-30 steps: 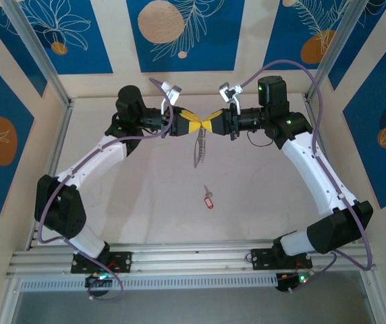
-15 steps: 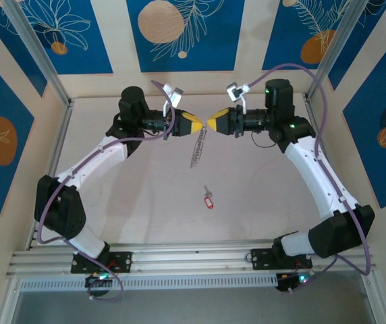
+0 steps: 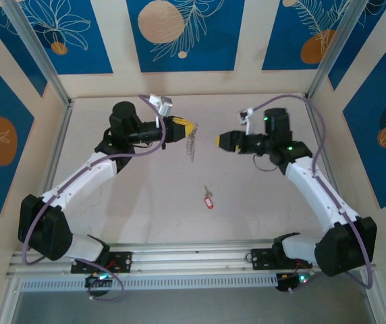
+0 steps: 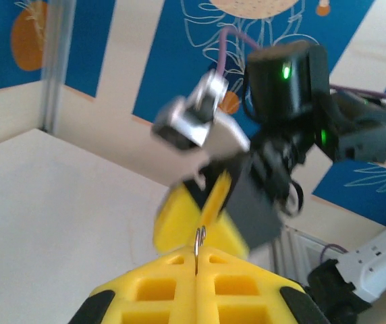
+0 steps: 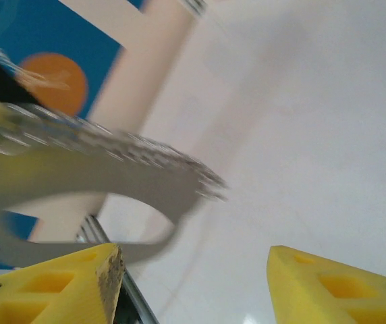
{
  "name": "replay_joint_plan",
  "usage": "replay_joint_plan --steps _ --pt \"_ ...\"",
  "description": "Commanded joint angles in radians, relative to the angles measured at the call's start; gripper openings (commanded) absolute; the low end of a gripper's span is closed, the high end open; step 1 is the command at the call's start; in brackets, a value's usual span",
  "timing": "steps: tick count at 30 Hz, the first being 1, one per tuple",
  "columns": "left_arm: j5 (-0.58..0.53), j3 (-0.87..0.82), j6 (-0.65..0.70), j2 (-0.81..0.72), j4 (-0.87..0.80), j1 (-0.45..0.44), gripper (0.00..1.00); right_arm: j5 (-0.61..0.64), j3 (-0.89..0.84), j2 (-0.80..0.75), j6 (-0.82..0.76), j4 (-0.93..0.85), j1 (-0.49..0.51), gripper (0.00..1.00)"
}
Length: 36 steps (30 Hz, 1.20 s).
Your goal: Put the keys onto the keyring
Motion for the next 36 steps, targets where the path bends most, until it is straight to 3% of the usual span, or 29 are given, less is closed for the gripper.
replay_joint_plan --steps 1,9,20,36 --pt "-0.094 -0.030 0.026 -0.050 0.055 -0.001 0.00 0.231 -0.071 0.037 0.057 -0.106 0.082 0.58" --pt "-0.135 -0.089 0.033 -0.104 0.050 0.002 0.00 0.380 -0.149 0.172 0.139 -0.117 0.221 0.52" --pt "-0.176 -0.133 0.067 -0.151 0.029 0.022 0.00 0.655 0.002 0.400 0.292 -0.279 0.388 0.47" --pt "-0.175 -0.185 0.073 -0.210 0.026 0.055 0.00 0.752 0.118 0.558 0.342 -0.373 0.502 0.42"
